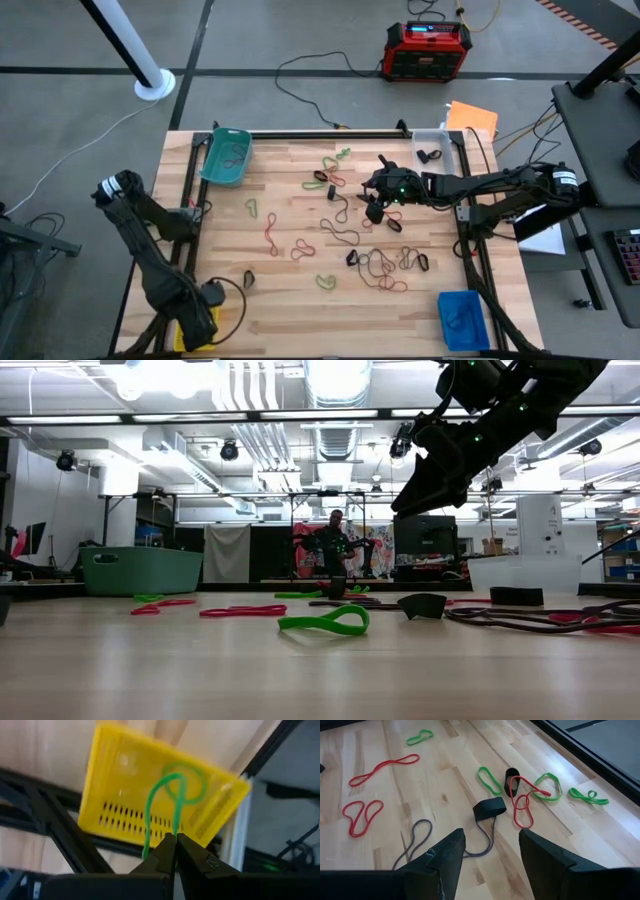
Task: Sort rubber bands into baskets
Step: Put the green rubber band into the yellow bin, then put the violet rubber band into the blue bin
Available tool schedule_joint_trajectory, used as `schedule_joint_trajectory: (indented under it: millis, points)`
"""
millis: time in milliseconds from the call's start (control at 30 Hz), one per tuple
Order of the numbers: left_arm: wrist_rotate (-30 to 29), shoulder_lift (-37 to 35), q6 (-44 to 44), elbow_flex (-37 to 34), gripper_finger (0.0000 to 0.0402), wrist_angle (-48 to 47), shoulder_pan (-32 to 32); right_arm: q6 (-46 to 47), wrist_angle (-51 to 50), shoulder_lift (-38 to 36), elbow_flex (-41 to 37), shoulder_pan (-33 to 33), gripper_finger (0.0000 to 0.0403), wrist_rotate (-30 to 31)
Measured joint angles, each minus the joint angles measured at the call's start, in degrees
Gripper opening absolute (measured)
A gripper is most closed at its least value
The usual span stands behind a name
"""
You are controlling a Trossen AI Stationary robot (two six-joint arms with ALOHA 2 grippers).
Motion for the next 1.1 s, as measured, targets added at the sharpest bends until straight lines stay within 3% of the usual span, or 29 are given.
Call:
schedule_joint_trajectory:
  millis: [200, 533, 967, 1100]
  points:
    - [2.9, -0.4, -1.4, -7.4, 0.0, 7.6, 0.0, 0.4, 0.0, 0.0, 0.0, 0.0, 0.0182, 0.0]
    - [2.4, -0.4, -4.2, -11.7, 0.0003, 5.1, 0.0, 0.4, 0.0, 0.0, 0.0, 0.0, 0.0182, -0.1]
    - [2.2, -0.4, -5.1, -11.3, 0.0087, 4.8, 0.2, 0.4, 0.0, 0.0, 0.0, 0.0, 0.0182, -0.3]
    - [-0.3, -0.4, -4.9, -9.1, 0.0099, 4.8, 0.8, 0.4, 0.0, 0.0, 0.0, 0.0, 0.0182, -0.3]
